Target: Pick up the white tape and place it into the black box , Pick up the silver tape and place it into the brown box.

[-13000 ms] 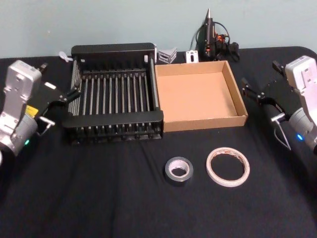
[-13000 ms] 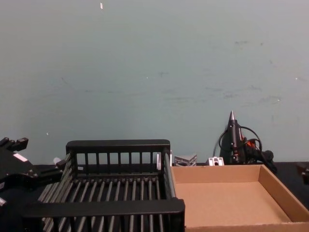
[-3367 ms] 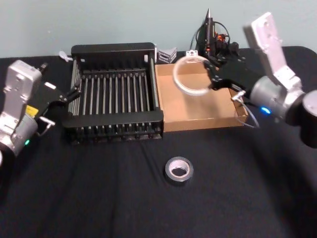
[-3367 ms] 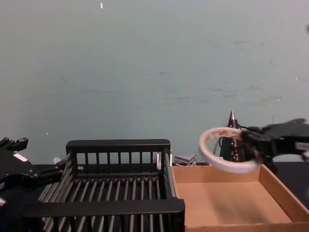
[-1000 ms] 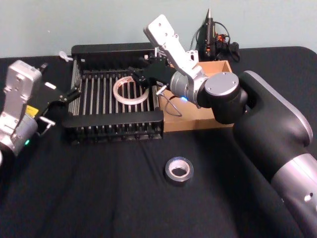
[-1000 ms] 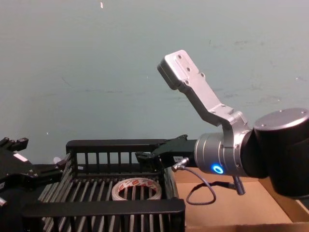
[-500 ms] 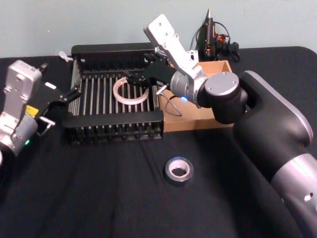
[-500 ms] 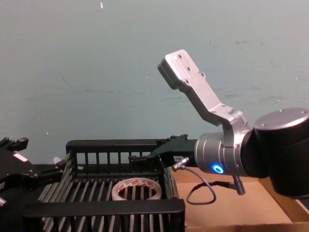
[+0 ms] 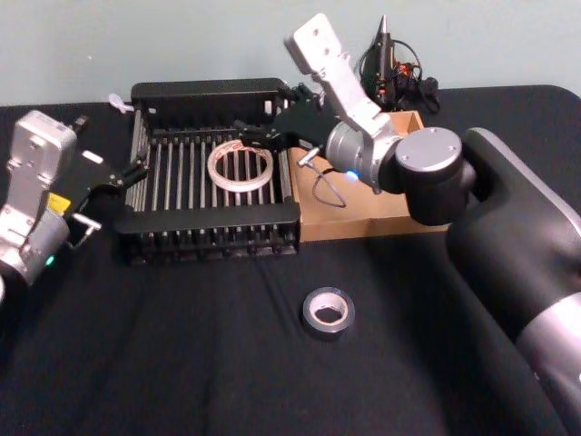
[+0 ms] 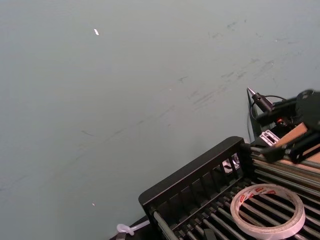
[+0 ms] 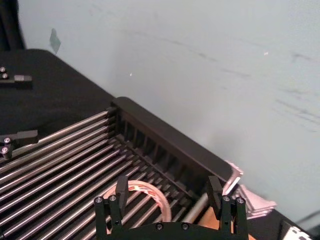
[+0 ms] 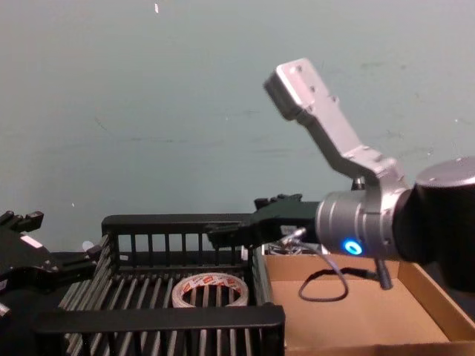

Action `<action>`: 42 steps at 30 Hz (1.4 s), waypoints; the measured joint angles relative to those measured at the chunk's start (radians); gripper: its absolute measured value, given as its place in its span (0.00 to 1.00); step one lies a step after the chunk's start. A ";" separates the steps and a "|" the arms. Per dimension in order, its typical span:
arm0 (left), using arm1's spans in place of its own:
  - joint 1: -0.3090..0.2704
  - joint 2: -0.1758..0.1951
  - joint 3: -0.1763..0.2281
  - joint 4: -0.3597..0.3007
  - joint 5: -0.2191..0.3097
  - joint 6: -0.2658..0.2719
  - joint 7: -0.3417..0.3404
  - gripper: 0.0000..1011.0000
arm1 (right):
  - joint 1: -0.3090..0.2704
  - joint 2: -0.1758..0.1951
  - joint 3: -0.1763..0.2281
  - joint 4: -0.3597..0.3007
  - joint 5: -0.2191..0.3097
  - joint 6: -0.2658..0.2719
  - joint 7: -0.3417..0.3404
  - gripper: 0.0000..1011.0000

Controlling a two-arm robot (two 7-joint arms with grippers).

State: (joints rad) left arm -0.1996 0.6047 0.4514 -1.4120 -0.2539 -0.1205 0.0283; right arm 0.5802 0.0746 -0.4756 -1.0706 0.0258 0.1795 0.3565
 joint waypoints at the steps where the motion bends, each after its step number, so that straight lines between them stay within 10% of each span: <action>1: 0.000 0.000 0.000 0.000 0.000 0.000 0.000 0.99 | -0.009 0.008 0.007 -0.022 0.005 0.006 0.001 0.99; 30: 0.000 0.000 0.000 0.000 0.000 0.000 0.000 0.99 | -0.428 0.276 0.172 -0.625 0.147 0.134 -0.020 0.99; 42: 0.000 0.000 0.000 0.000 0.000 0.000 0.000 0.99 | -0.567 0.359 0.191 -0.741 0.179 0.188 -0.015 0.99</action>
State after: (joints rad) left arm -0.1996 0.6047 0.4514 -1.4120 -0.2539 -0.1205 0.0283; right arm 0.0129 0.4332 -0.2849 -1.8112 0.2045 0.3670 0.3419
